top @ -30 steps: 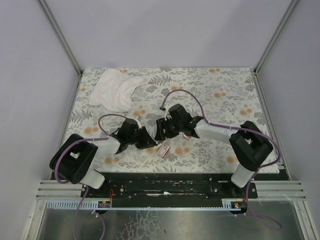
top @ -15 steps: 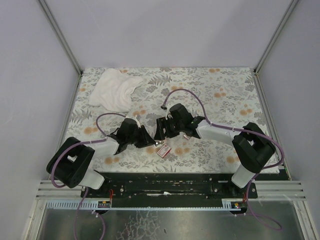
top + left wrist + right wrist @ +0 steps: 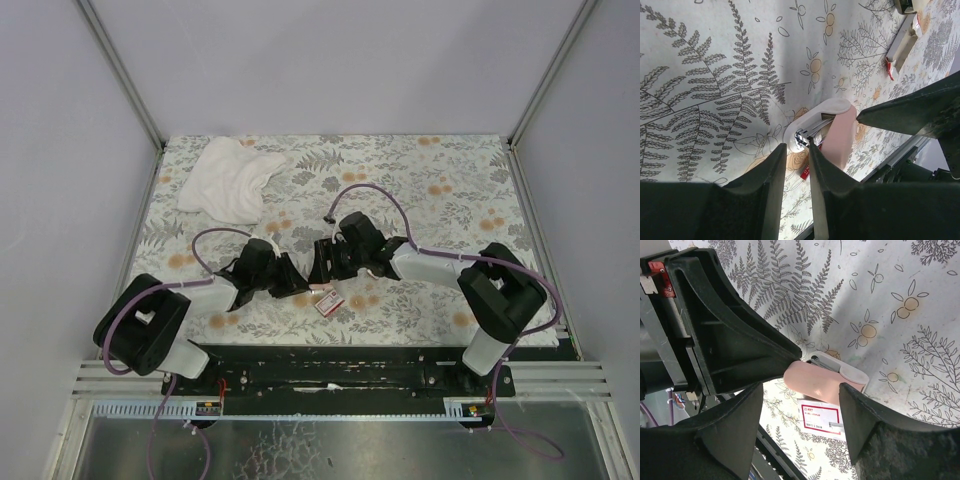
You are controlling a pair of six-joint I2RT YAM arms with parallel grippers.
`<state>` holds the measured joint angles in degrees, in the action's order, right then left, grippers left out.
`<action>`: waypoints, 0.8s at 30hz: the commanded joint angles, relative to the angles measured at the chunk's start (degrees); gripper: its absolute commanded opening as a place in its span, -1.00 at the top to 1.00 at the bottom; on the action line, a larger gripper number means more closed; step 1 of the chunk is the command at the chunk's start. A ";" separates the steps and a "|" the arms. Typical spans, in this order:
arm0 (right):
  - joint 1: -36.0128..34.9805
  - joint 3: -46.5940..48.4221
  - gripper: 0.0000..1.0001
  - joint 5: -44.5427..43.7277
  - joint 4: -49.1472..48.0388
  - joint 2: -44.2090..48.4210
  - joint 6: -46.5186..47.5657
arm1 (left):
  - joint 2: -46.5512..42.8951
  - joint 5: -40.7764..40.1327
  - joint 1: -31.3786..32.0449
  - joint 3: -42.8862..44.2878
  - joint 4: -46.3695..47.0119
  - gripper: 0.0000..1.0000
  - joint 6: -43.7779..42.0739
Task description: Load the staples into the stapler
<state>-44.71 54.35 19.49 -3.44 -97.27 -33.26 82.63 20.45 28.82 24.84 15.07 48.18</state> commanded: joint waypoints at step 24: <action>8.22 -7.93 -0.73 -3.84 6.22 19.39 5.18 | -7.99 -3.92 8.03 8.89 -4.01 -0.43 -32.16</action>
<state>-37.87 49.04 14.61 3.14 -80.23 -29.26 71.24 14.00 35.33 31.62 6.52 23.97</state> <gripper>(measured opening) 0.861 0.707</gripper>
